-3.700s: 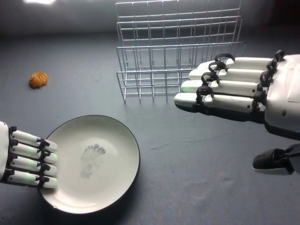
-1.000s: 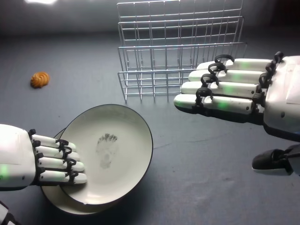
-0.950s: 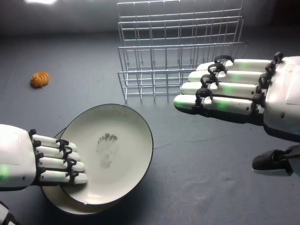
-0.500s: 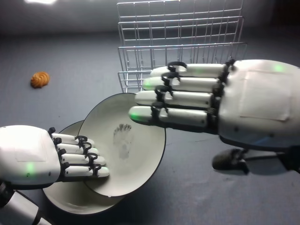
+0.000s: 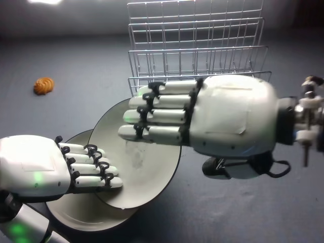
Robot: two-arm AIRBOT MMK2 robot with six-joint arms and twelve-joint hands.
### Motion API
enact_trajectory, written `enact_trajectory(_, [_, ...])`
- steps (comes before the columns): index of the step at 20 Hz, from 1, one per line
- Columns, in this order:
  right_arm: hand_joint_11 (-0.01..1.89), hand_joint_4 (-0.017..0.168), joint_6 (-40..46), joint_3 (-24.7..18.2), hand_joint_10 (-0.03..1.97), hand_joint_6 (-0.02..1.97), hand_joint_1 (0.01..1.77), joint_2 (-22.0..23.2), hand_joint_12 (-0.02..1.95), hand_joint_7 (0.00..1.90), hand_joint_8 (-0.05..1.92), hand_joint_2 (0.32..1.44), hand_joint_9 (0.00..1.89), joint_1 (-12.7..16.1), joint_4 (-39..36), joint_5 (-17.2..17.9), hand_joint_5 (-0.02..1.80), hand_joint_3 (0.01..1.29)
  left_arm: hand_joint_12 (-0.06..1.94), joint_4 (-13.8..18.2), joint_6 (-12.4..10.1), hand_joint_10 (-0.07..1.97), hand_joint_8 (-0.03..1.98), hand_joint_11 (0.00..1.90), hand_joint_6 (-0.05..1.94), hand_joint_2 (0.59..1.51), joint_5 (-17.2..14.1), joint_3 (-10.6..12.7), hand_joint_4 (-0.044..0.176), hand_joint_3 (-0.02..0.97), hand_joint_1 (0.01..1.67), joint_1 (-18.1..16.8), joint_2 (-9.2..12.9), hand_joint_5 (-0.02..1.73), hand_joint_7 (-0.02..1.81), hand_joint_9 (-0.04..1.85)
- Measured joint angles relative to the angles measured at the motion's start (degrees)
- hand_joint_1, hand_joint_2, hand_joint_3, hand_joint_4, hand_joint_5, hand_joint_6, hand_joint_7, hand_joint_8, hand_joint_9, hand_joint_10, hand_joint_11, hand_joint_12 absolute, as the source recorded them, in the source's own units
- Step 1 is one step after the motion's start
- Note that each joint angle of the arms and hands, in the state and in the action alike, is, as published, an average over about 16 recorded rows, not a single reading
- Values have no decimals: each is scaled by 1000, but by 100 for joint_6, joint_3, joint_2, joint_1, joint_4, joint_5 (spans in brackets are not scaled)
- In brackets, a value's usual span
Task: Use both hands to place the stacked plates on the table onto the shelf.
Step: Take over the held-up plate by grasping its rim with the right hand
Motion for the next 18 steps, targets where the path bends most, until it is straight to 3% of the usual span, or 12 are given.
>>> enact_trajectory(8, [13, 0, -567, 624, 5, 19, 1152, -817, 205, 21, 14, 981, 20, 4, 179, -399, 12, 16, -19, -110, 0, -10, -24, 16, -9, 1067, 52, -18, 6, 14, 24, -24, -26, 3, -14, 11])
enact_trajectory(18, [13, 0, -1035, 1302, 4, 18, 1157, -1552, 174, 21, 14, 983, 19, 21, 544, -584, 12, 16, -19, -130, 0, -9, -24, 16, -9, 1065, 71, -23, 6, 15, 24, -42, -38, 7, -14, 12])
